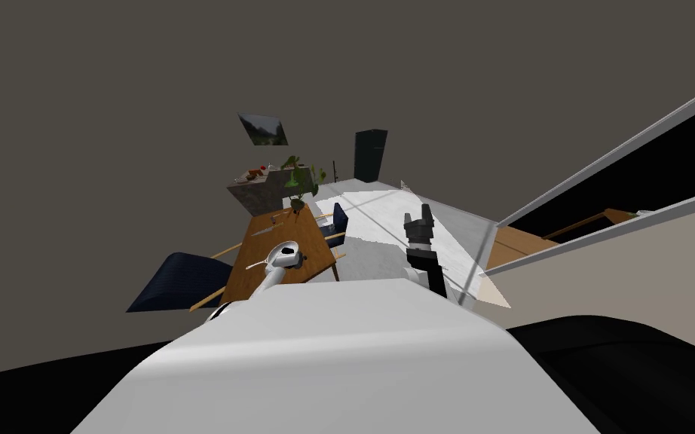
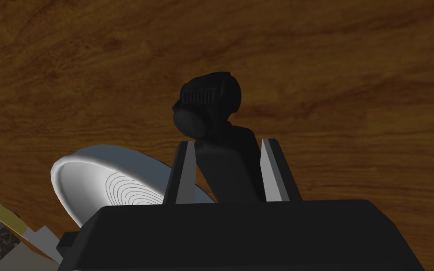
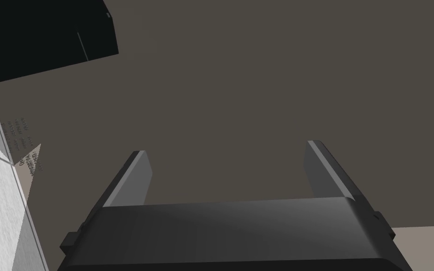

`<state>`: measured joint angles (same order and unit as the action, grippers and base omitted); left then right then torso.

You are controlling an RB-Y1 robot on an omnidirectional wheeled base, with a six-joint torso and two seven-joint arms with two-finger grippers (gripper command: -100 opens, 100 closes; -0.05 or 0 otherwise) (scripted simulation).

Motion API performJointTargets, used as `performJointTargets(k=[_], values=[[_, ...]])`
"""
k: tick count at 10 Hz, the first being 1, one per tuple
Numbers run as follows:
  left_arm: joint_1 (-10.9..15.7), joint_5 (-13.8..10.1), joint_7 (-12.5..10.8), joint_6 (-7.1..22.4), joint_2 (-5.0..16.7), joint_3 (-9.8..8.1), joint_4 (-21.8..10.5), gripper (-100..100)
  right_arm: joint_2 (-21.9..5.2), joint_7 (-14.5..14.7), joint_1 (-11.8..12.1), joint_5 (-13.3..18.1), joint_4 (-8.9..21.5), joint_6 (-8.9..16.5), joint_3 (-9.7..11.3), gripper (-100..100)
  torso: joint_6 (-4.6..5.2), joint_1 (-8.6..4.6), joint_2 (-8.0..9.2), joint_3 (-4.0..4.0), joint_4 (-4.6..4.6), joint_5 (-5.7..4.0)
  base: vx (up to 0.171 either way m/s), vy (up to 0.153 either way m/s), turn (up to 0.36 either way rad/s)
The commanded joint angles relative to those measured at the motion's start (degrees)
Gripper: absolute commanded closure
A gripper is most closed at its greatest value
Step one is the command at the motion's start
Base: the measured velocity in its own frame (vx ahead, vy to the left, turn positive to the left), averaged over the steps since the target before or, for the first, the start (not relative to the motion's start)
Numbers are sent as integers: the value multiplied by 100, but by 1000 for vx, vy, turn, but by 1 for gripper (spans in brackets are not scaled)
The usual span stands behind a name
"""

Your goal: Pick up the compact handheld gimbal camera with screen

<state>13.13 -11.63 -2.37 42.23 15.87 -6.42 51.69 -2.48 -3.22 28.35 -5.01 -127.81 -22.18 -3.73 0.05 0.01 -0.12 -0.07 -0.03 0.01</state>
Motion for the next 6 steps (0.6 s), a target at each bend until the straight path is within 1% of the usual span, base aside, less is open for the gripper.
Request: performJointTargets(k=[1, 4, 5, 6], values=[[21, -29, 12, 187, 51, -1, 164, 100, 0, 0, 0, 0, 0, 0, 0, 0, 0, 0, 0, 0, 0, 0, -44, -28, -4], [46, -74, 13, 428, 116, -12, 367, 100, 0, 0, -1, 0, 0, 0, 0, 0, 1, -15, 26, 15, 6, -5, -59, -29, 4], [15, -59, 8, 373, 96, -9, 360, 100, 0, 0, -1, 0, 0, 0, 0, 0, 1, -11, 23, 14, 6, -5, -18, -5, 3], [11, -61, 6, 403, 99, -10, 381, 0, 0, 0, 0, 0, 0, 0, 0, 0, 2, -6, 14, 9, 3, -3, 0, 0, 0]])
